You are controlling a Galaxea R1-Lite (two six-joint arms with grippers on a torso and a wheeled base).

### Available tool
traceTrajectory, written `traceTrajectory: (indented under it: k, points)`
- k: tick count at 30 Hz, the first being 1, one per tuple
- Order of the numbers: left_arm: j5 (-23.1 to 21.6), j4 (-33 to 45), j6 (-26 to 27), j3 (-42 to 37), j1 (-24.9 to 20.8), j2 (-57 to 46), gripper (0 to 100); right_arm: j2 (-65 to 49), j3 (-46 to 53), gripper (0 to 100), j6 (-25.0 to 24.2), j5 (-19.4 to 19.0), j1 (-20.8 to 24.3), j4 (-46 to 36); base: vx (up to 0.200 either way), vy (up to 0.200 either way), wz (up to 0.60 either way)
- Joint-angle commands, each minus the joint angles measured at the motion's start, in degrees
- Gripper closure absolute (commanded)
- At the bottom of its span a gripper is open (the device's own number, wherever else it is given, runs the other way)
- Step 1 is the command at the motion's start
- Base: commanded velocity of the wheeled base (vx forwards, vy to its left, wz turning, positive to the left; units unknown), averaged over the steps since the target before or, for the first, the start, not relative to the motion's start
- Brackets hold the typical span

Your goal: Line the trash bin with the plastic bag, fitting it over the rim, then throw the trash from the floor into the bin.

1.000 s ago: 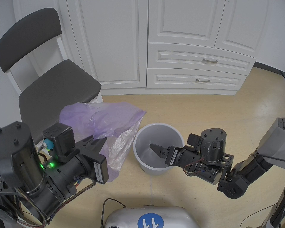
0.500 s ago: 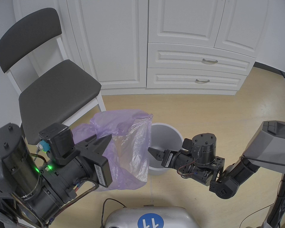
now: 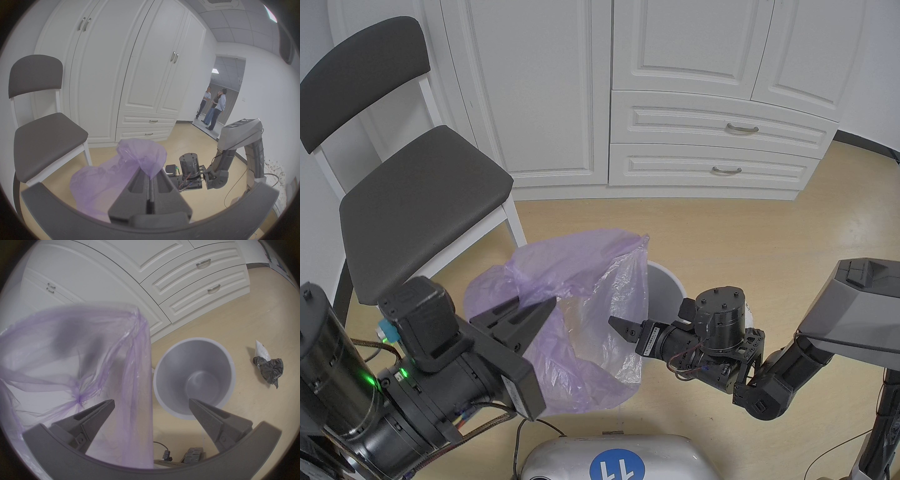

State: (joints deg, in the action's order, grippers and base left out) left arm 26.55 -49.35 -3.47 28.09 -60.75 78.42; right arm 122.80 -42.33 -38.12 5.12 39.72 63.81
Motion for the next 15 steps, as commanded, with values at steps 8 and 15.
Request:
traceTrajectory:
  k: [8, 15]
  points:
    - [0.0, 0.0, 0.0, -0.9, -0.3, 0.4, 100, 1.0, 0.6, 100, -0.1, 0.1, 0.1, 3.6, 0.000, 0.000, 0.00]
    - [0.4, 1.4, 1.1, -0.6, 2.9, 2.5, 100, 0.3, 0.8, 100, 0.1, 0.3, -0.4, 4.5, 0.000, 0.000, 0.00]
